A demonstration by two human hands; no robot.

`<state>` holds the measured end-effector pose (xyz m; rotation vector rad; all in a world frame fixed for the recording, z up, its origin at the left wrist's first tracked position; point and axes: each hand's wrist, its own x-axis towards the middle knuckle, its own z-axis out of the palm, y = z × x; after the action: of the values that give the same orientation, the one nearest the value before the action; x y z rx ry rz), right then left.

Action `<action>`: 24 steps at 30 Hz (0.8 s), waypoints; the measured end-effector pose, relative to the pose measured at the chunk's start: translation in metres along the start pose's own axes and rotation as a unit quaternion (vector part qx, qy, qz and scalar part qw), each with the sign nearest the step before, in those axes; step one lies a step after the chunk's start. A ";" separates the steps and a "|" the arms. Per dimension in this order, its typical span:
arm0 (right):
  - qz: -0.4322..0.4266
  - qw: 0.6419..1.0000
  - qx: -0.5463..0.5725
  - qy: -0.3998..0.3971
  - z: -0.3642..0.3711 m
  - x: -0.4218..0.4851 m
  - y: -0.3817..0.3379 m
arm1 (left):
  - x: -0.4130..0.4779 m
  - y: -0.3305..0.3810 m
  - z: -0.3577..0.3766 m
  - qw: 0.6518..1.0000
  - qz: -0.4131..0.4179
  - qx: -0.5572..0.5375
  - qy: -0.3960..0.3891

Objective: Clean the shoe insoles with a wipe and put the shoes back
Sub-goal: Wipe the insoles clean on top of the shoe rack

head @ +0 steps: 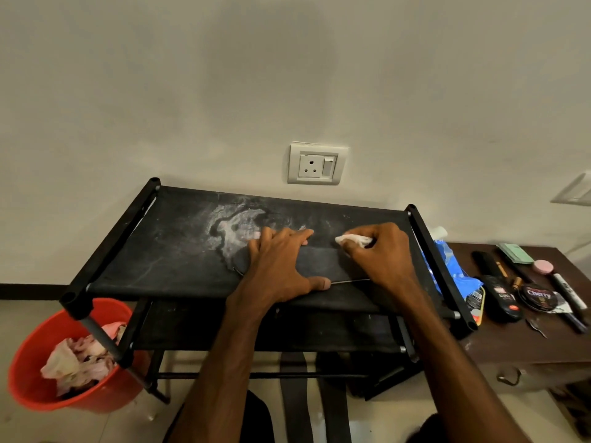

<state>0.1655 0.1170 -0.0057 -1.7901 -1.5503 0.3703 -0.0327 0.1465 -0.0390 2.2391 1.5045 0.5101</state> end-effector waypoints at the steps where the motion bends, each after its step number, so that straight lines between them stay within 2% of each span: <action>1: 0.005 1.000 -0.010 -0.002 -0.004 -0.002 0.005 | 0.001 0.007 0.004 1.000 0.003 0.004 -0.002; 9: 0.002 0.999 -0.035 -0.012 -0.012 -0.005 0.018 | 0.005 0.021 0.011 1.000 0.004 0.014 -0.004; 15: 0.012 0.998 -0.050 -0.019 -0.012 0.000 0.025 | -0.002 0.001 -0.010 0.999 -0.010 0.037 -0.013; 20: 0.037 0.998 -0.058 -0.002 -0.024 0.001 0.036 | -0.010 -0.015 -0.024 1.000 -0.010 0.009 -0.028; 24: 0.032 0.996 -0.082 -0.023 -0.014 -0.005 0.025 | -0.011 -0.012 -0.023 1.000 -0.014 0.013 -0.016</action>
<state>0.1910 0.1073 -0.0144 -1.9736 -1.5985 0.3238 -0.0571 0.1435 -0.0264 2.2307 1.5326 0.4459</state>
